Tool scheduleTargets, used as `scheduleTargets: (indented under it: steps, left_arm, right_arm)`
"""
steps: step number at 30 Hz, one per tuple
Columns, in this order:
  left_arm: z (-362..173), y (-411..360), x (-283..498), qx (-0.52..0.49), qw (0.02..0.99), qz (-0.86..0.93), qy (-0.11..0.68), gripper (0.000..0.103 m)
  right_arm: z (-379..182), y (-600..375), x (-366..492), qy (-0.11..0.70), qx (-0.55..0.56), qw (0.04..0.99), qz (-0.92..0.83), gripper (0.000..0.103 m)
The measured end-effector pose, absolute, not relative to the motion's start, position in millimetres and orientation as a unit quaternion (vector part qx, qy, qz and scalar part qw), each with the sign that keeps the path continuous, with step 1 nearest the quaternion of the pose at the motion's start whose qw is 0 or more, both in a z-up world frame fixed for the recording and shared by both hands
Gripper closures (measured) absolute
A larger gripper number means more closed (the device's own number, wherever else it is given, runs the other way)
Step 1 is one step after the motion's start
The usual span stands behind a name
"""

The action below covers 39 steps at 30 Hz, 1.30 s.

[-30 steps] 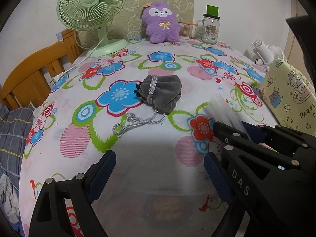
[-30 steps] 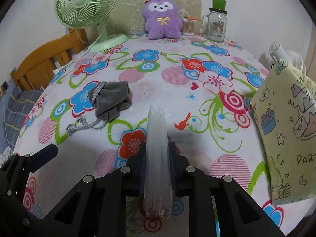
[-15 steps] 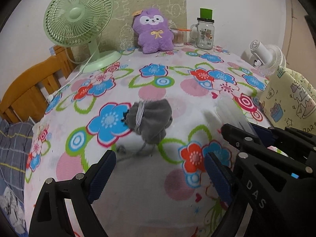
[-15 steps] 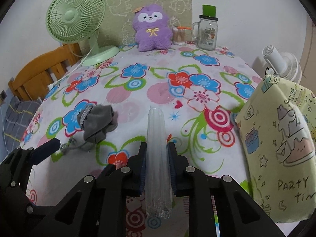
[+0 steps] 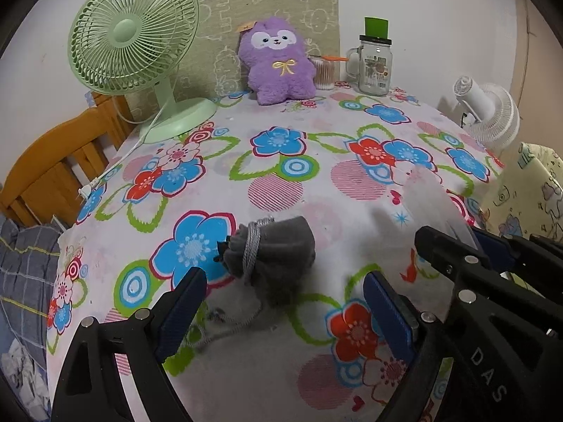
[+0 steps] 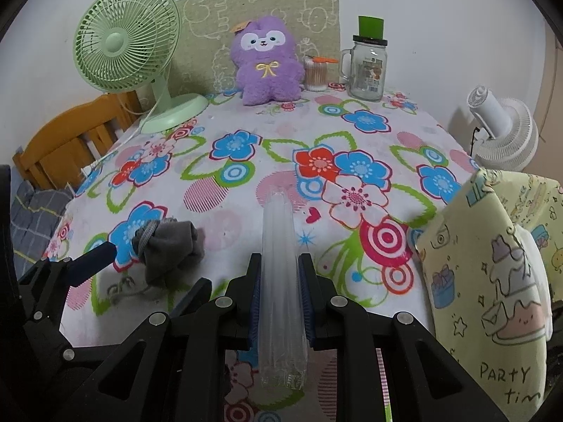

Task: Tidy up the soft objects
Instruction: 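Grasp the clear plastic tube pack with the right tool while the left approaches the grey pouch, then grasp the grey drawstring pouch with the left tool and lift both items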

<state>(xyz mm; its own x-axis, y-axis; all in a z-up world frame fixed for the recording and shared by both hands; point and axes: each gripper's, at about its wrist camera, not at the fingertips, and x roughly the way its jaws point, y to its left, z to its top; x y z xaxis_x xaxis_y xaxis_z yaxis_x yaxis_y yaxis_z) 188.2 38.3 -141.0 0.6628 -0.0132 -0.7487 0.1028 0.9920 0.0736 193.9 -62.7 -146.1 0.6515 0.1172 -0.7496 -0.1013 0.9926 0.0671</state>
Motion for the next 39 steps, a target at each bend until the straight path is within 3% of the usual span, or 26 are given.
scheduleTargets:
  steps: [9, 14, 20, 39]
  left_arm:
    - [-145.3, 40.8, 204.6, 0.053, 0.908, -0.024, 0.415, 0.014]
    - [-152.4, 42.4, 212.6, 0.044, 0.905, -0.023, 0.422, 0.034]
    - [-151.5, 37.3, 208.2, 0.057, 0.908, -0.035, 0.413, 0.039]
    - [-133.2, 27.2, 167.3, 0.042, 0.918, -0.055, 0.390, 0.045]
  right_arm:
    - [-147.9, -60.4, 205.9, 0.418, 0.011, 0.907, 0.058, 0.080]
    - [-152.4, -62.6, 210.3, 0.423, 0.013, 0.904, 0.056, 0.080]
    - [-155.7, -62.7, 209.8, 0.426, 0.011, 0.903, 0.056, 0.080]
    - [-143.8, -70.5, 178.1, 0.408, 0.017, 0.912, 0.050, 0.080]
